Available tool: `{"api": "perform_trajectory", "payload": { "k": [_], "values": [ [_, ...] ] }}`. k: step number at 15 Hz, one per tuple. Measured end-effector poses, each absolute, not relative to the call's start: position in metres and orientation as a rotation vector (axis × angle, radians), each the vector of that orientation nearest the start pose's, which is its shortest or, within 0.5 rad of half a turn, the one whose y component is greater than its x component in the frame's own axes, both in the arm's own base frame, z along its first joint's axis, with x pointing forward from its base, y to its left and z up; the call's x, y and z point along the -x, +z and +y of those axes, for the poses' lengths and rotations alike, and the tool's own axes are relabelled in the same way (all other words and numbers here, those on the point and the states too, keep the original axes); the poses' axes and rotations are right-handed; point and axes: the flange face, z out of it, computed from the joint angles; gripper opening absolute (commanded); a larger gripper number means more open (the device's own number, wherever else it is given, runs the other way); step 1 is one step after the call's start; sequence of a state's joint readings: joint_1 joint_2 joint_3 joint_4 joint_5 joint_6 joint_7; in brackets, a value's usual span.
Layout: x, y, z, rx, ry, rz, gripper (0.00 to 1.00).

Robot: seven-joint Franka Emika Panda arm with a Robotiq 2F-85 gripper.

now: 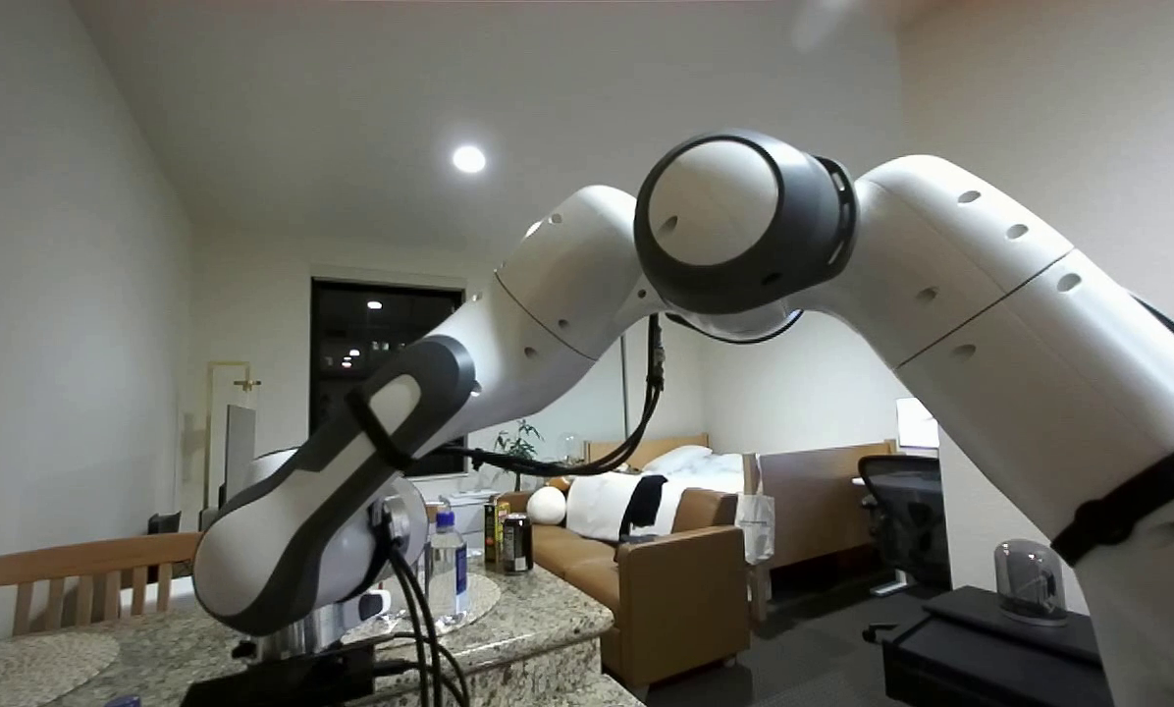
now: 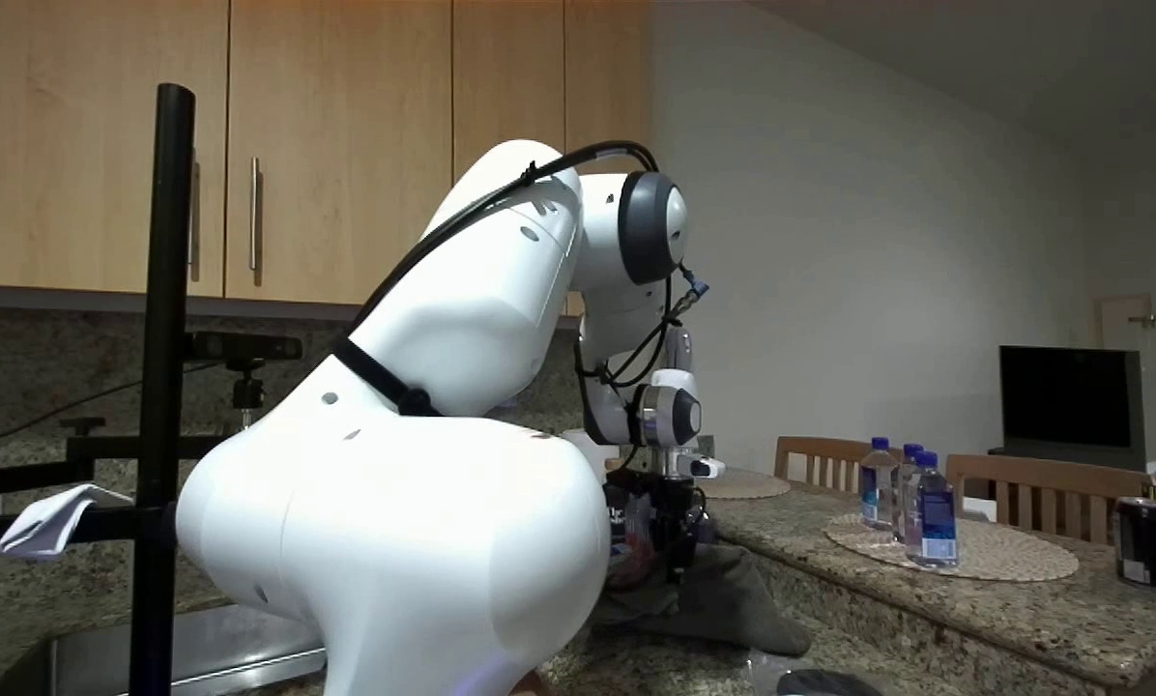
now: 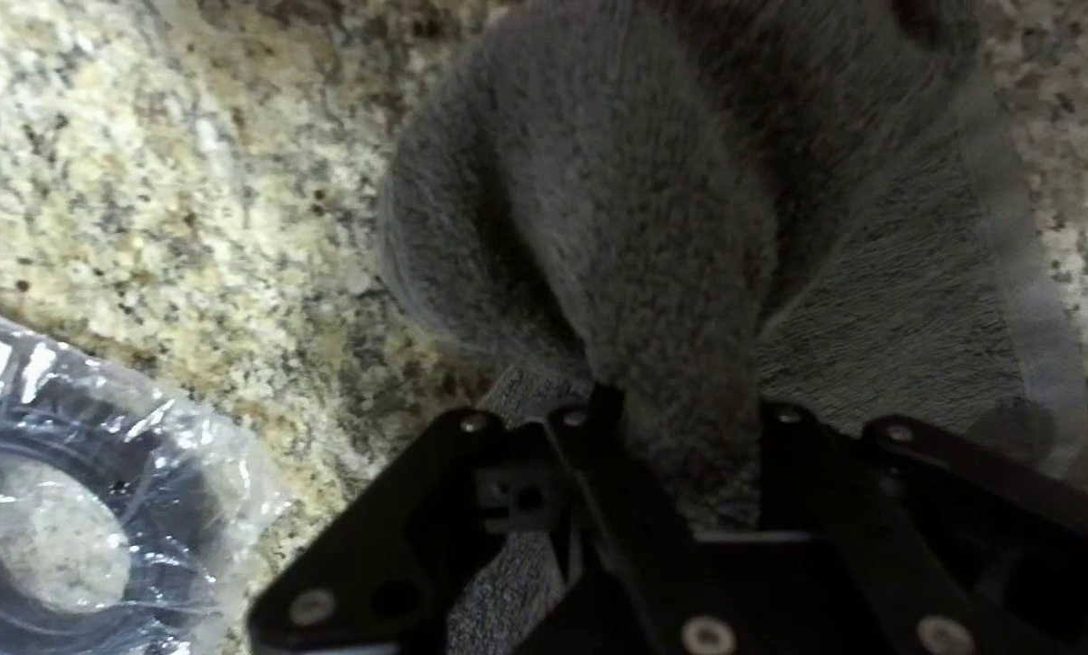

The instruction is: Move the grey towel to the left.

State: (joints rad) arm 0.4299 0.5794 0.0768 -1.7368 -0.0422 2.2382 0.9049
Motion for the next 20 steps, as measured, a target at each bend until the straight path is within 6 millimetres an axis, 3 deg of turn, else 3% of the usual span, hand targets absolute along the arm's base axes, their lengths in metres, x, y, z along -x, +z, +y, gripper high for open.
{"api": "perform_trajectory", "payload": {
  "k": [5,8,12,20],
  "values": [
    [-0.571,0.242,0.349,3.064,0.019,0.665,0.11],
    [-0.567,0.243,0.359,3.057,0.001,0.654,0.11],
    [-0.565,0.233,0.359,3.068,0.017,0.655,0.11],
    [-0.574,0.194,0.354,3.03,-0.053,0.697,0.11]
  ]
}}
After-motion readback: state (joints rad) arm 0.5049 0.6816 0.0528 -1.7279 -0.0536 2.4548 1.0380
